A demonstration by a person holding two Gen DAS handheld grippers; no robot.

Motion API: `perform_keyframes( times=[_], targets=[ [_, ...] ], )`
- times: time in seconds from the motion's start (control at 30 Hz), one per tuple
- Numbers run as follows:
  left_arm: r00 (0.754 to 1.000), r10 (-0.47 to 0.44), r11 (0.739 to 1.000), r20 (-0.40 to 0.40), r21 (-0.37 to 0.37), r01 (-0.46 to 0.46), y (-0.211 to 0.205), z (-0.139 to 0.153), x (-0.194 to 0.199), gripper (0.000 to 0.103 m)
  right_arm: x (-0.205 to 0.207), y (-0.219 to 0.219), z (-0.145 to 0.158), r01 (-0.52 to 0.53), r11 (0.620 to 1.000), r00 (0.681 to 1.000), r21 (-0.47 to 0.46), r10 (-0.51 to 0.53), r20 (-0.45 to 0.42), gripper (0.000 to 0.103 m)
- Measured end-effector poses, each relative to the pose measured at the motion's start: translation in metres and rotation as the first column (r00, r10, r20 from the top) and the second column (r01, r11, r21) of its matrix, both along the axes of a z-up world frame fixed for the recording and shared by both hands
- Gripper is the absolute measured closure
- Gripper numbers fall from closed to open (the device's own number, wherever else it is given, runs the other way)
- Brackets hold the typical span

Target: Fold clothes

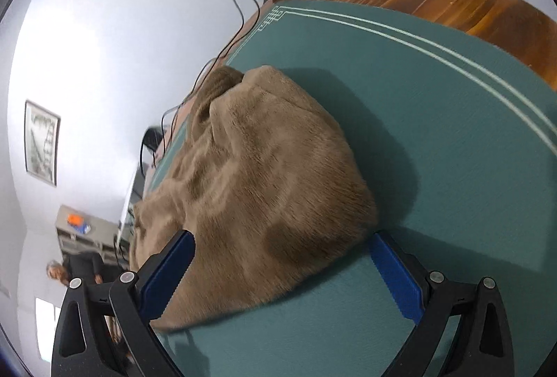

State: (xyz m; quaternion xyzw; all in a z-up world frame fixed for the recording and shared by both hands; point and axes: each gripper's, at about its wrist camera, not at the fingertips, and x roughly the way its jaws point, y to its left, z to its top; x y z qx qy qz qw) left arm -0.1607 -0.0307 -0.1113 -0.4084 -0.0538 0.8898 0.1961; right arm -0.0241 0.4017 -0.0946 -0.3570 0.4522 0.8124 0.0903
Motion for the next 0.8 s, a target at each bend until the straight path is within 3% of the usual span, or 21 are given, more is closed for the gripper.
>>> perform_keyframes(
  times=[0.3,0.4,0.7,0.77,0.8],
  targets=[
    [0.999,-0.035,0.999,-0.036,0.021,0.036,-0.002,-0.004,0.006,0.001,-0.022,0.002,-0.008,0.156,0.983,0.983,-0.094,-0.164,-0.088,0.001],
    [0.999,-0.032,0.998,-0.029,0.055,0.033,-0.006,-0.004,0.005,0.001,-0.023,-0.010,-0.007,0.167,0.985,0.980,-0.052,-0.172,-0.102,0.001],
    [1.000,-0.026,0.990,-0.015,0.136,0.027,-0.018,-0.002,0.005,0.001,-0.039,-0.017,-0.006,0.212,0.976,0.965,-0.057,-0.219,-0.146,0.001],
    [1.000,-0.022,0.986,-0.006,0.166,0.023,-0.022,-0.001,0.004,0.001,-0.046,-0.021,-0.008,0.191,0.981,0.970,-0.036,-0.194,-0.149,0.012],
    [1.000,-0.021,0.983,-0.001,0.182,0.021,-0.024,-0.001,0.004,0.001,-0.049,-0.022,-0.009,0.177,0.984,0.973,-0.028,-0.179,-0.145,0.029]
  ],
)
